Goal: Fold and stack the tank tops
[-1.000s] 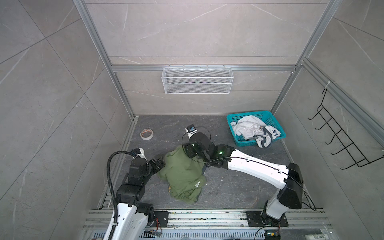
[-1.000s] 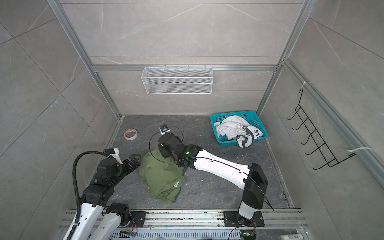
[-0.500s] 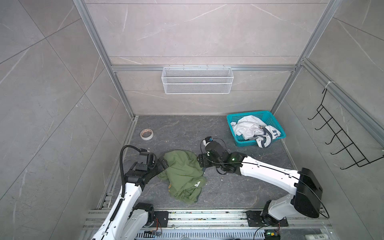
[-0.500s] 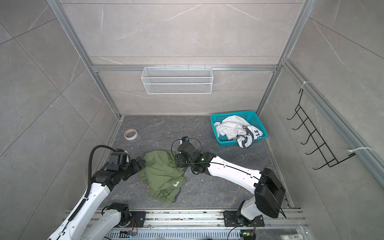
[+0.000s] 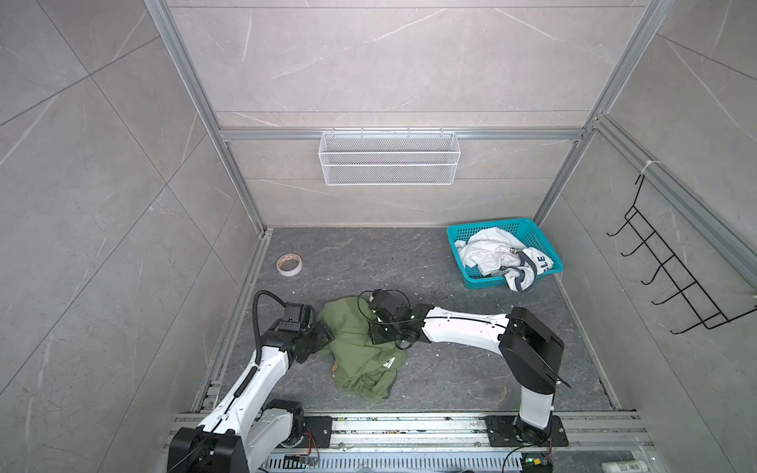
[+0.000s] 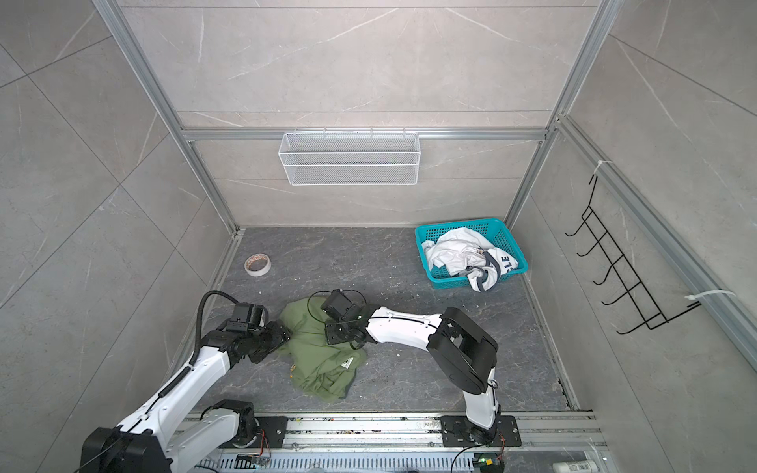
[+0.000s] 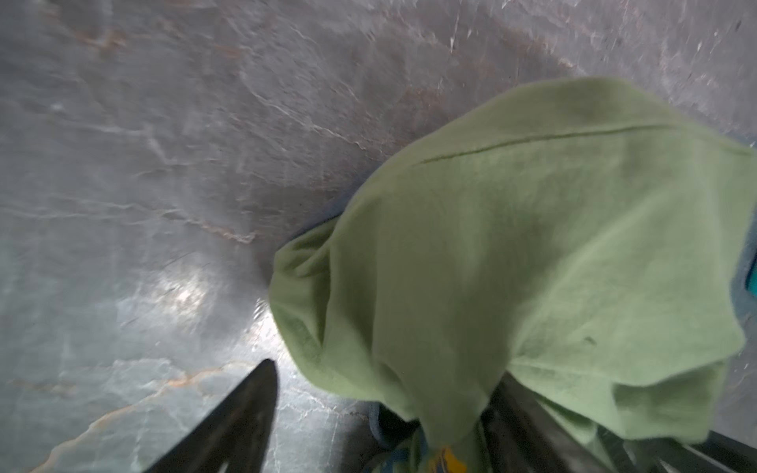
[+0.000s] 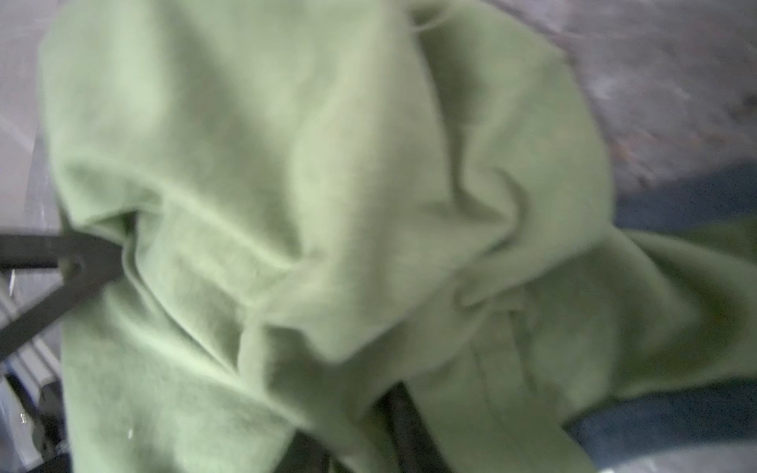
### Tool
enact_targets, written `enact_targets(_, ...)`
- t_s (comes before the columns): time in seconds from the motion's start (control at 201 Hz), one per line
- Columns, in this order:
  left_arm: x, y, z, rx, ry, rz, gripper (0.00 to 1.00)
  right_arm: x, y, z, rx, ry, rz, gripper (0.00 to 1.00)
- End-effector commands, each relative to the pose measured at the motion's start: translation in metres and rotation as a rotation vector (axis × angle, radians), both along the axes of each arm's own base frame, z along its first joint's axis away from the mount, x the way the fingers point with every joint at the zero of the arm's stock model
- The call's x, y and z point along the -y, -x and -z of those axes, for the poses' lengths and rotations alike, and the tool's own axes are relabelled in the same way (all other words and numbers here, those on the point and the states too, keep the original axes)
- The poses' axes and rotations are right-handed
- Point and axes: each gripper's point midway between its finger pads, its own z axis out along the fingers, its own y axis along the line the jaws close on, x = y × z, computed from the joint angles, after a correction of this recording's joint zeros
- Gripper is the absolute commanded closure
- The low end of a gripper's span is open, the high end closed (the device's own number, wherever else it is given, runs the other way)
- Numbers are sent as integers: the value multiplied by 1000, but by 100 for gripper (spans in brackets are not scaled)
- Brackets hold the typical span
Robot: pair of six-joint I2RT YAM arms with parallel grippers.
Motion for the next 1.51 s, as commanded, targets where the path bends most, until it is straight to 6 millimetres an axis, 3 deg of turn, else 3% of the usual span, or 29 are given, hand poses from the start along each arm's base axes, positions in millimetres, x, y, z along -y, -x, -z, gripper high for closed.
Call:
enact_targets(0.0,12,-14,-2,26,48,43,32,30,-18,-6,69,101,74,95)
enact_targets(0.134,28,-33,-7,46,118,73,52,47,-29,-30,155,134,100,100)
enact_targets(0.244,37,-56,-26,90,148,92,73,58,-37,-54,226,140,127,100)
enact_targets(0.403,34,-88,-67,174,93,106,100,69,-56,-101,292,81,172,100)
enact_targets(0.468,31,-103,-93,212,56,119,100,69,-66,-127,330,57,174,100)
enact_targets(0.582,17,-127,-173,340,-59,112,100,65,-84,-188,425,9,165,100)
enact_targets(0.637,9,-135,-229,450,-113,100,100,60,-91,-225,484,-18,157,100)
enact_targets(0.722,5,-136,-318,639,-159,126,100,57,-95,-284,569,-81,150,100)
enact_targets(0.786,7,-125,-372,761,-161,151,100,61,-93,-319,625,-120,159,100)
enact_targets(0.831,12,-115,-400,833,-139,176,100,68,-91,-338,661,-137,173,100)
enact_targets(0.896,23,-100,-416,888,-86,226,100,81,-88,-354,699,-135,194,100)
enact_targets(0.985,47,-81,-401,880,26,322,100,100,-82,-352,721,-95,216,100)
enact_targets(1.085,75,-63,-347,781,153,408,100,113,-74,-315,689,-28,202,100)
enact_targets(1.175,102,-45,-268,612,246,461,88,128,-64,-259,621,59,202,100)
enact_targets(1.259,118,-27,-183,422,273,472,76,147,-51,-191,523,148,214,100)
enact_targets(1.319,119,-12,-131,289,276,457,58,159,-38,-145,439,195,221,78)
enact_targets(1.389,104,3,-94,178,226,398,44,168,-23,-106,355,224,220,50)
enact_targets(1.443,89,9,-83,153,167,353,34,181,-14,-86,316,259,245,40)
enact_targets(1.503,74,8,-89,182,96,314,27,195,-9,-80,309,287,274,34)
